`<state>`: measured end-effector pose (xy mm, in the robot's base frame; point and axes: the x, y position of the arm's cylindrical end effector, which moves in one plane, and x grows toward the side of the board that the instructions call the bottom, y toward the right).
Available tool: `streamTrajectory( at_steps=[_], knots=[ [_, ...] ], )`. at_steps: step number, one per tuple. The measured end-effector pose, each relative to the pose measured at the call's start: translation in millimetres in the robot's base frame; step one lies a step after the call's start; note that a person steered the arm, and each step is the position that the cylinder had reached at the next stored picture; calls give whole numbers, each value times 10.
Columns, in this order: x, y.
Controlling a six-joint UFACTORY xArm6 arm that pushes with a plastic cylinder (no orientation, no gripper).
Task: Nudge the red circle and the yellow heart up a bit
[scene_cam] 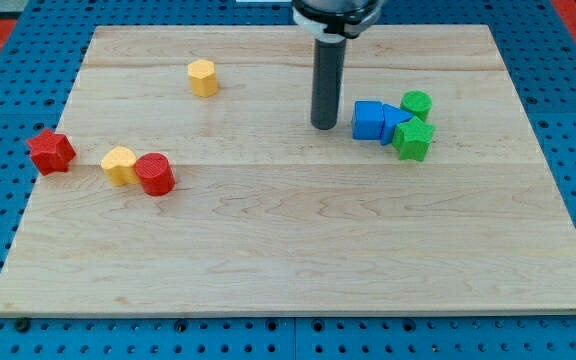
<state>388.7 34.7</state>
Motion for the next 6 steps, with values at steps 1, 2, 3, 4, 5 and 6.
streamTrajectory(
  at_steps=[1,2,3,4,5,6],
  knots=[
    [546,-54],
    [1054,-520],
    [1384,-1381],
    [1100,-1647],
    [756,-1646],
    [591,-1637]
  ],
)
